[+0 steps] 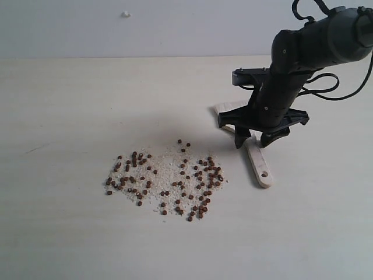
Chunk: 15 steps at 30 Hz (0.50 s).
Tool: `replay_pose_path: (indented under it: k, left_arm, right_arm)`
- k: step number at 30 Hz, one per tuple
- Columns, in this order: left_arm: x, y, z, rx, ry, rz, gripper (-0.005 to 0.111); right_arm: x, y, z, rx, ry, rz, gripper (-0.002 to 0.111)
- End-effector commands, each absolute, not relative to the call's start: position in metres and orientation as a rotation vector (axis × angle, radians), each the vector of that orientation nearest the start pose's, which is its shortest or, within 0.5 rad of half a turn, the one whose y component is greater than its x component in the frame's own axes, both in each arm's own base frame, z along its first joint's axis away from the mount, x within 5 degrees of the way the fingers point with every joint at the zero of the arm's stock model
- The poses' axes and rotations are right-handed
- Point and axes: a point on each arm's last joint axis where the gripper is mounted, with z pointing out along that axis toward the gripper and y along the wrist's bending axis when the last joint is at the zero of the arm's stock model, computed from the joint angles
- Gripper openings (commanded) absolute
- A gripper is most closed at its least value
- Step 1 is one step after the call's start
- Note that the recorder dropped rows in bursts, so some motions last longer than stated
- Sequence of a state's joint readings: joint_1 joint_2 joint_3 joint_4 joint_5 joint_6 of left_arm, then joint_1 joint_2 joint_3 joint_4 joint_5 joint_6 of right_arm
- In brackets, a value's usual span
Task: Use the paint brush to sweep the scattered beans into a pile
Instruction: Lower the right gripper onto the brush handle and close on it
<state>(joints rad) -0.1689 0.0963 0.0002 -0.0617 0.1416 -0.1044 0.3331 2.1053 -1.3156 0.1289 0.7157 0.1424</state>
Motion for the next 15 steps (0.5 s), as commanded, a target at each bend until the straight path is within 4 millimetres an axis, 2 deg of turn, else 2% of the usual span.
replay_pose_path:
  k: [1, 8, 15]
  left_arm:
    - [0.062, -0.012, 0.195, 0.006, 1.723, -0.266, 0.0]
    - [0.062, -0.012, 0.195, 0.006, 1.723, -0.266, 0.0]
    - [0.062, -0.012, 0.195, 0.006, 1.723, -0.266, 0.0]
  right_arm:
    - [0.375, 0.138, 0.105, -0.164, 3.006, 0.175, 0.053]
    - [0.371, 0.137, 0.098, -0.174, 3.06, 0.154, 0.049]
    - [0.365, 0.127, 0.098, -0.143, 3.135, -0.009, 0.047]
